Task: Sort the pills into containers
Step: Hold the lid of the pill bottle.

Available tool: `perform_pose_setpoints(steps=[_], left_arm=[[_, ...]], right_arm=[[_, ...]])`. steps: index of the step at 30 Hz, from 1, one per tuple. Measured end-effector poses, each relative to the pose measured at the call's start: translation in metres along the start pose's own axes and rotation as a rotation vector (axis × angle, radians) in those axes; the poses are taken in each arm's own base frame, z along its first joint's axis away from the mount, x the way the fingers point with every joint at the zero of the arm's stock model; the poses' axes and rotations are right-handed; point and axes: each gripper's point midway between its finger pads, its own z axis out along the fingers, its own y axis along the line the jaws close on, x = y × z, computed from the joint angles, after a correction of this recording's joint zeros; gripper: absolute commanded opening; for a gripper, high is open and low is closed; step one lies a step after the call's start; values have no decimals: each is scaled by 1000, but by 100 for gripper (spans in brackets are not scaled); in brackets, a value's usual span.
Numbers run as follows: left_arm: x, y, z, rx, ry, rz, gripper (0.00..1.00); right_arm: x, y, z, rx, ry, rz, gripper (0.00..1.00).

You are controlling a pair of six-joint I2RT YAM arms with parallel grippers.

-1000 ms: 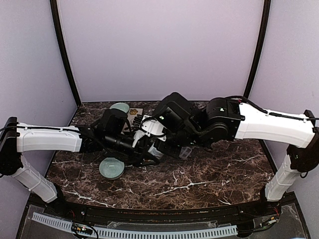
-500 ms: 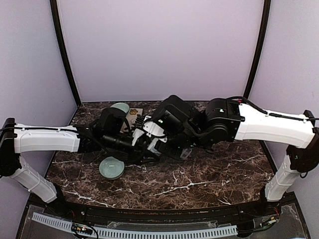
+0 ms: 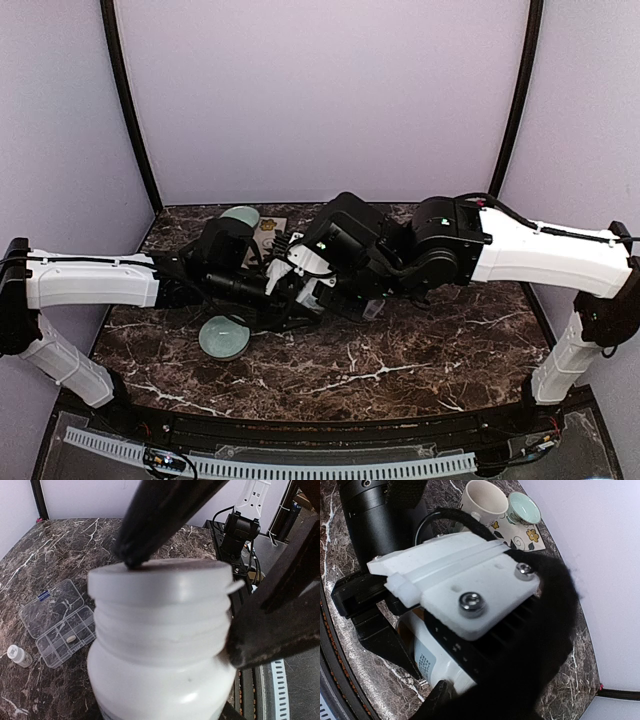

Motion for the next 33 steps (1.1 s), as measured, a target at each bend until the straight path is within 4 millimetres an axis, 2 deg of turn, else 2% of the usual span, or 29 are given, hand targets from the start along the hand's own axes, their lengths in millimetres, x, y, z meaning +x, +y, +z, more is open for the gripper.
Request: perform_pose_setpoints(steps=[18, 31, 33], left_arm=[[4, 3, -5, -62, 36, 11, 27], [6, 3, -6, -76, 45, 14, 26], [6, 3, -6, -76, 46, 15, 26]], right_arm=[[-2, 2, 2, -2, 12, 31, 17], [-1, 3, 2, -10, 14, 46, 15], [-1, 4, 2, -17, 16, 46, 19]])
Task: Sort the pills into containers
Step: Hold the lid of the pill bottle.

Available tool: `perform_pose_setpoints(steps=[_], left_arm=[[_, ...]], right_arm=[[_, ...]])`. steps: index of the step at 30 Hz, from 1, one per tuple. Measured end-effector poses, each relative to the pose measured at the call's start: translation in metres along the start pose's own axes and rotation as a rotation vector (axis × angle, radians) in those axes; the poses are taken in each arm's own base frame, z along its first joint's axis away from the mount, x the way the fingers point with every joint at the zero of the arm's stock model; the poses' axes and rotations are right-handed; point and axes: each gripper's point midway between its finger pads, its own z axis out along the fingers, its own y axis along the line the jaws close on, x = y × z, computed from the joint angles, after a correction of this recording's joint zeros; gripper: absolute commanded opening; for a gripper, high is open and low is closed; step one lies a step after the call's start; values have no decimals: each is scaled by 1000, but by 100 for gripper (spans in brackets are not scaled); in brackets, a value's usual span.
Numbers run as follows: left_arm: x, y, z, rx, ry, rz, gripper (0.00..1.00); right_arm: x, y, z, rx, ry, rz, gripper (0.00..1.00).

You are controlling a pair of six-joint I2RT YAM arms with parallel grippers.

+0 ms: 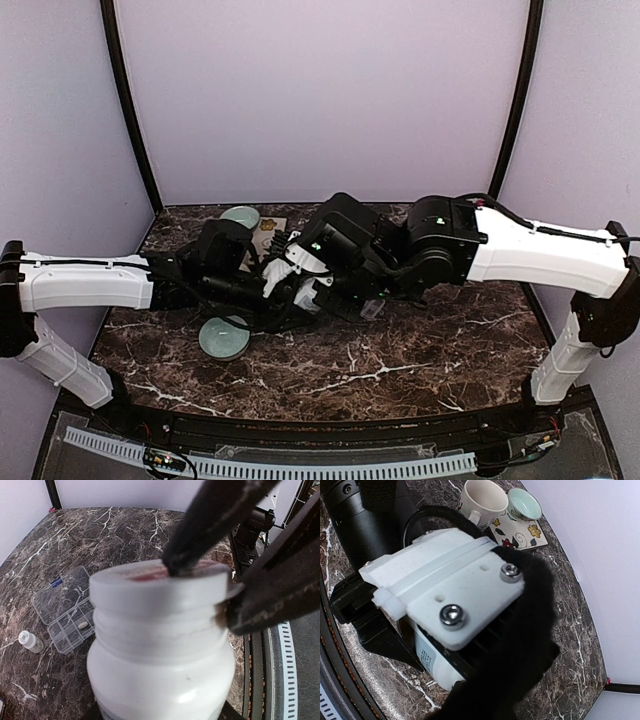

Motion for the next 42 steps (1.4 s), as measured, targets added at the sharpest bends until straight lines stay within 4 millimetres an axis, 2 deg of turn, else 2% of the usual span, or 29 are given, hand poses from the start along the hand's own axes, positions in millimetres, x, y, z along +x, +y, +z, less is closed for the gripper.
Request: perform_pose_setpoints(steps=[5, 8, 42], left_arm=[[1, -3, 1, 6, 5, -2, 26], [2, -4, 1, 9, 12, -4, 26], [16, -1, -2, -42, 63, -40, 25]], right_arm=[[2, 5, 3, -19, 5, 9, 35], [5, 8, 6, -28, 10, 16, 37], [8, 13, 23, 25, 0, 67, 16]])
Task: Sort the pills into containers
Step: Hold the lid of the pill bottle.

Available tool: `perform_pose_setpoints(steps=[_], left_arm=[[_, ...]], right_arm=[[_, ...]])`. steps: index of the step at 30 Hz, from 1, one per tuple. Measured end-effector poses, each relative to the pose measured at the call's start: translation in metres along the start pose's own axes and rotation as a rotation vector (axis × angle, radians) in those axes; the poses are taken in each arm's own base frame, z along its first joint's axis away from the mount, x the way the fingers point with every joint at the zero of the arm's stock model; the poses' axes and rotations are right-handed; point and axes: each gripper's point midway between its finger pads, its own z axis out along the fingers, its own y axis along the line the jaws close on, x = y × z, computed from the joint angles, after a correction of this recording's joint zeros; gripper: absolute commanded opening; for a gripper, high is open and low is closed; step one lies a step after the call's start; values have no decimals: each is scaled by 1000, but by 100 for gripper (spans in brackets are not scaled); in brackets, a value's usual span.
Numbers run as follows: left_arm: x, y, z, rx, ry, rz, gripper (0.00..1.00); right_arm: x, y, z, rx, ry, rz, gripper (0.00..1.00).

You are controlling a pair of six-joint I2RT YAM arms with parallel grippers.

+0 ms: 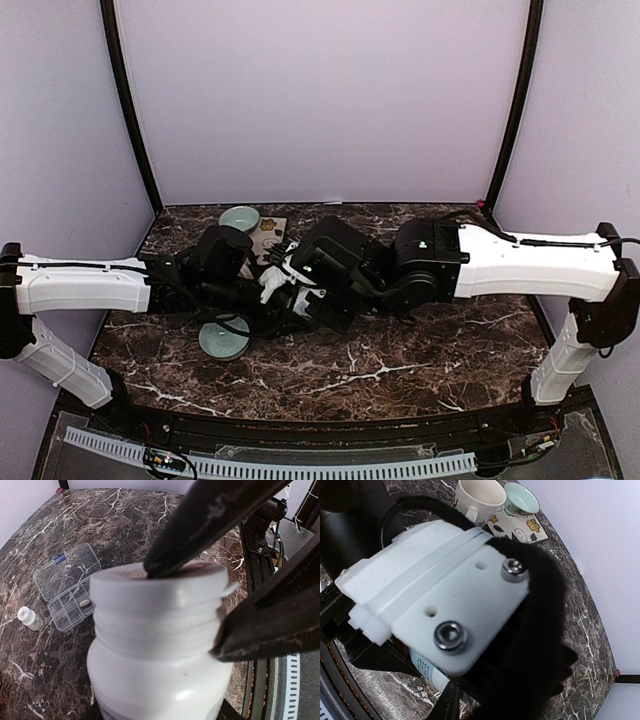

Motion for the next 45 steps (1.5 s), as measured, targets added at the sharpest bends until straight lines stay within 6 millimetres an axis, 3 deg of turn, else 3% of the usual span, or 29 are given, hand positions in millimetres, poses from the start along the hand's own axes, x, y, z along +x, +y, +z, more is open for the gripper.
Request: perform_pose_setpoints(steps=[29, 32, 36, 38, 40, 45], left_arm=[[29, 4, 5, -52, 68, -11, 23], [27, 5, 5, -59, 62, -8, 23], [24, 6, 6, -68, 50, -4, 23], [21, 6, 5, -69, 42, -1, 23], [18, 5, 4, -70, 31, 2, 22], [6, 4, -2, -77, -10, 15, 22]], right_arm=[[11, 23, 21, 249, -18, -41, 7], [10, 21, 20, 257, -22, -34, 0], [10, 18, 18, 263, -29, -22, 0], [10, 16, 16, 264, -35, -9, 5], [8, 15, 13, 260, -45, 5, 18], [6, 8, 1, 218, -78, 63, 37]])
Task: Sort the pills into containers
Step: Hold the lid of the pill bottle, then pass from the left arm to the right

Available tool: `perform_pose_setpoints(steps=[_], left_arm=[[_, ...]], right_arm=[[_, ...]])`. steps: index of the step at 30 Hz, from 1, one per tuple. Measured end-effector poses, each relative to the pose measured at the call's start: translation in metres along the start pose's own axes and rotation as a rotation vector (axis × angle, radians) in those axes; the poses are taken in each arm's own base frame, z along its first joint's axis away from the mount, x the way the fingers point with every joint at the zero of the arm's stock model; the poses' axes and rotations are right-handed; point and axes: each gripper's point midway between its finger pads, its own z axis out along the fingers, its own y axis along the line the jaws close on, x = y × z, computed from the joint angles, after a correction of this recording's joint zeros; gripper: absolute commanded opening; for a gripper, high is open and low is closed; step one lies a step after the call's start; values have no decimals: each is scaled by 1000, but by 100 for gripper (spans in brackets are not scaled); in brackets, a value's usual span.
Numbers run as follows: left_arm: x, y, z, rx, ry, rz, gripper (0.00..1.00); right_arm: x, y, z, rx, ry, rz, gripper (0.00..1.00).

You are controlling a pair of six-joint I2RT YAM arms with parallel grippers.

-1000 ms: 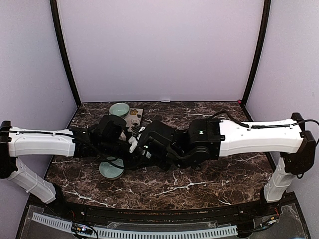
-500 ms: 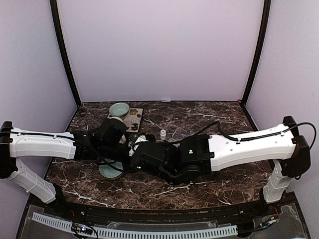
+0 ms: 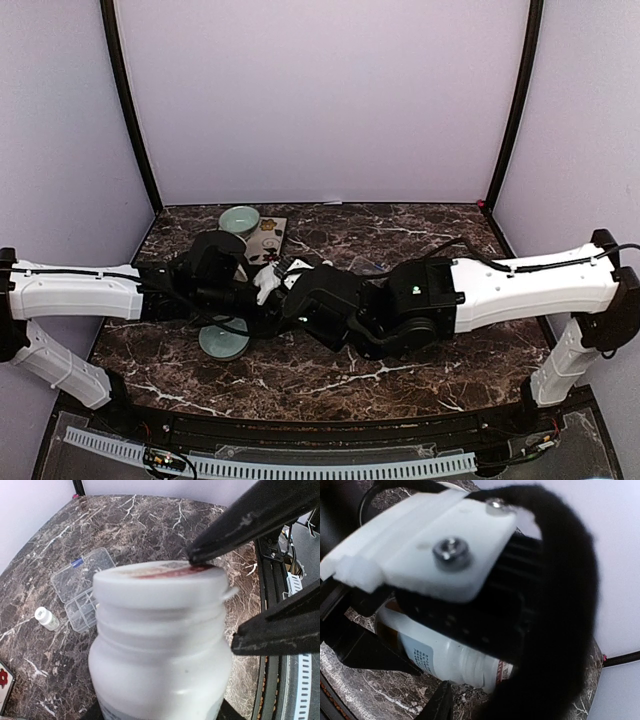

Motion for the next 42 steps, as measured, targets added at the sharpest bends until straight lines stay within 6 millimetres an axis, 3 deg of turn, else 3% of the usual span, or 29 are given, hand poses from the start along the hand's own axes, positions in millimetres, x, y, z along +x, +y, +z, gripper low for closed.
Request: perform_pose_setpoints(steps=[5, 17, 20, 28, 34, 42], left_arm=[[-17, 2, -8, -14, -64, 12, 22], [-37, -3, -10, 6, -145, 36, 22], [-59, -8, -20, 14, -226, 64, 22], [-101, -15, -43, 21, -383, 123, 22], [-107, -17, -46, 28, -409, 141, 23], [-106, -20, -44, 42, -408, 161, 23]], right_arm=[[-5, -6, -9, -50, -21, 49, 46], [-8, -18, -20, -113, -47, 140, 55], [2, -19, -22, -130, -32, 149, 56], [5, -32, -34, -149, -54, 221, 58], [12, -48, -47, -148, -77, 289, 64], [4, -90, -83, -187, -205, 442, 72]])
